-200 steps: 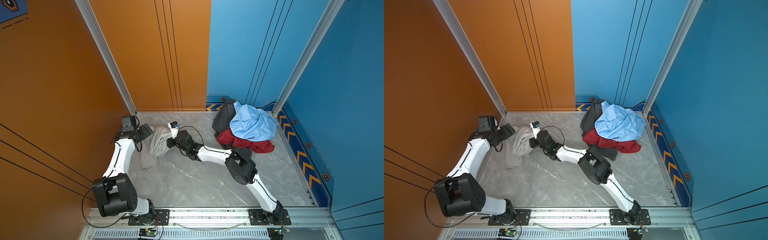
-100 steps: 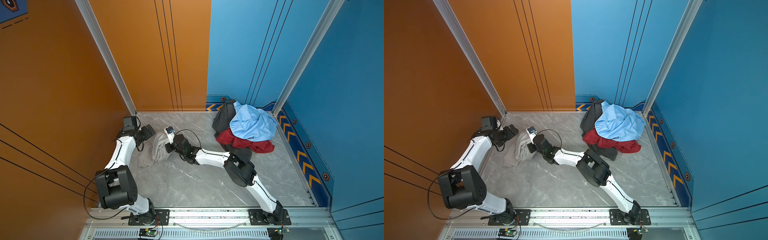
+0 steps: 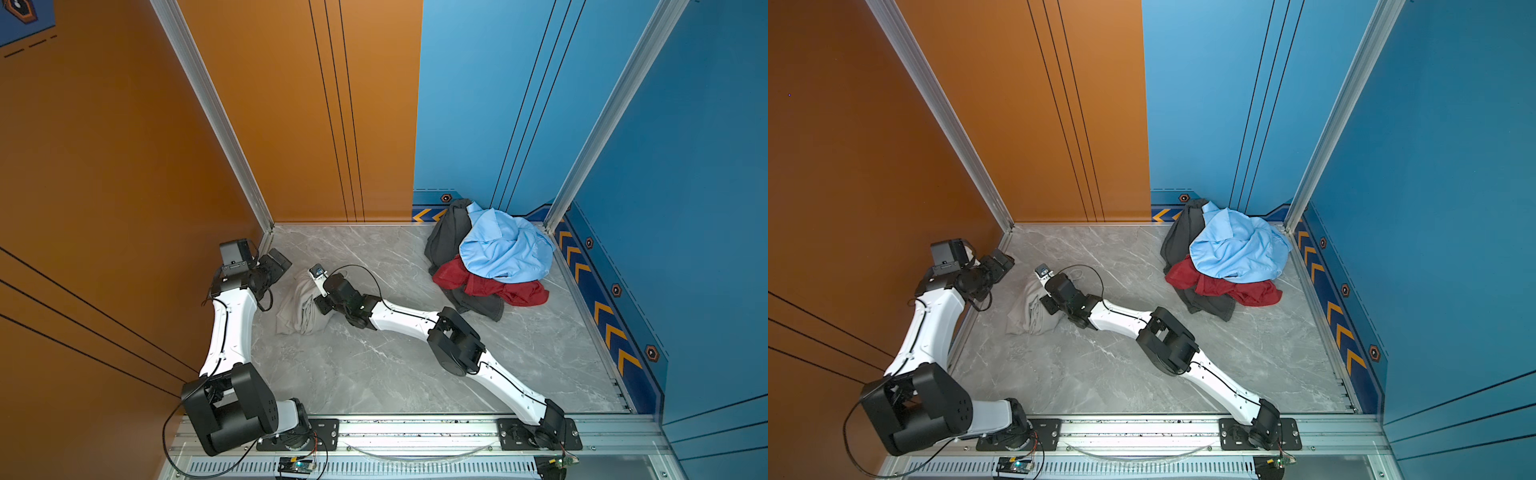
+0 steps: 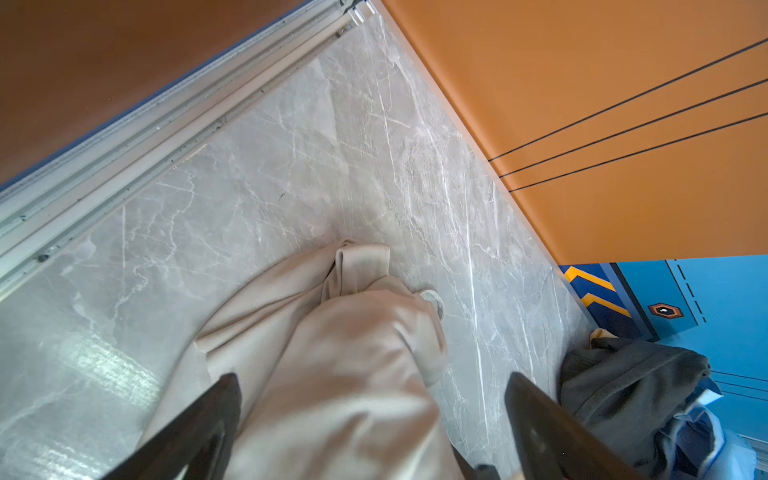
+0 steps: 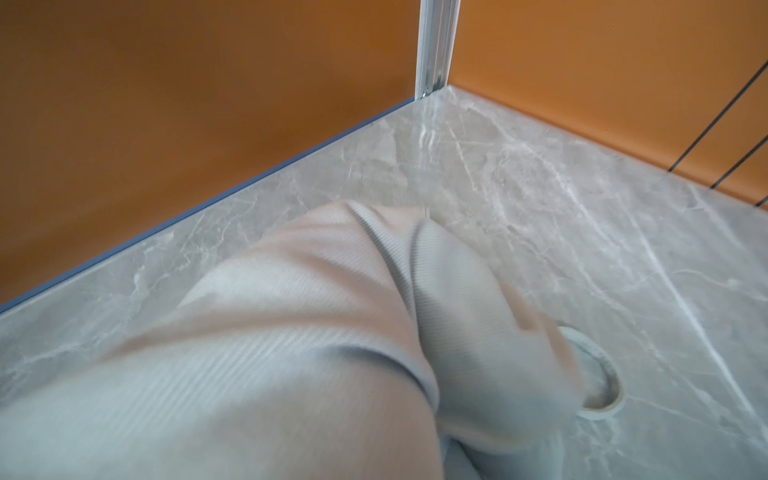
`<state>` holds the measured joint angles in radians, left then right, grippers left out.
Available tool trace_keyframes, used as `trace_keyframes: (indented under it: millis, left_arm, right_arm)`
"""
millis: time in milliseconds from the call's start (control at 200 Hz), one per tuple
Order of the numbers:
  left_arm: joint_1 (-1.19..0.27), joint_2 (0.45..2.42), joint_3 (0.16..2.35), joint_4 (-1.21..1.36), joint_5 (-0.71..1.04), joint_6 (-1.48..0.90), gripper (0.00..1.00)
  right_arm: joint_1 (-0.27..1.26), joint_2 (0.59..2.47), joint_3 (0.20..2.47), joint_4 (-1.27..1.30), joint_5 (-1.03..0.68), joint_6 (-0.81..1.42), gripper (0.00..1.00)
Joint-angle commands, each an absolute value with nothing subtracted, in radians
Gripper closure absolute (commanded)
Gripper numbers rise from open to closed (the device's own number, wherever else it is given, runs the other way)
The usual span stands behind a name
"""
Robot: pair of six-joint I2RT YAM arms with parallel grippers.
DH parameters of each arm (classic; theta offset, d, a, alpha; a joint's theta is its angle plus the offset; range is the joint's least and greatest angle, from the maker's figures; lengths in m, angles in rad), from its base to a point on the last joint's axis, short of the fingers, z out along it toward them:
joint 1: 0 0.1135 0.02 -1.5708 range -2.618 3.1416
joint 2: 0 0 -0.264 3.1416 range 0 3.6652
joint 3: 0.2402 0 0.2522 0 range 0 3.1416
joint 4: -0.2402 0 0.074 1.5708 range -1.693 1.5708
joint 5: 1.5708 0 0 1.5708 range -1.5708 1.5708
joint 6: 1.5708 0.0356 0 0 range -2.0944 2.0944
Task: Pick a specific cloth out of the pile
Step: 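Lower the beige garment onto the floor with both grippers, then open both grippers and release the beige garment on the floor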
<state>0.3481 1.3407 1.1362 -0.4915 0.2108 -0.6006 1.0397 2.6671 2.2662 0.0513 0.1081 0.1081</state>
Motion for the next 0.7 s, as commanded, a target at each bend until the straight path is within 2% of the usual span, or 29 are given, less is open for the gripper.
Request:
trace_keyframes:
  millis: [0,55,145,235,501,696]
  left_arm:
    - [0.336,1.323,1.115,-0.512,0.221,-0.605,0.01]
    - [0.330,1.325,1.106,-0.511,0.218,-0.602,0.01]
    - [0.321,1.328,1.091,-0.512,0.212,-0.596,0.01]
    - [0.312,1.334,1.076,-0.511,0.208,-0.588,0.01]
    - [0.286,1.336,1.060,-0.512,0.193,-0.575,0.01]
    - [0.254,1.320,1.053,-0.516,0.182,-0.562,0.01]
  right_arm:
    - [1.026,2.671,2.345,-0.129,0.058,0.131,0.80]
    - [1.019,2.656,2.337,-0.154,0.032,0.144,0.68]
    - [1.007,2.618,2.324,-0.196,0.008,0.153,0.43]
    - [0.992,2.575,2.323,-0.251,-0.030,0.183,0.31]
    - [0.931,2.500,2.328,-0.355,-0.238,0.287,0.17]
    - [0.902,2.439,2.320,-0.411,-0.295,0.290,0.14]
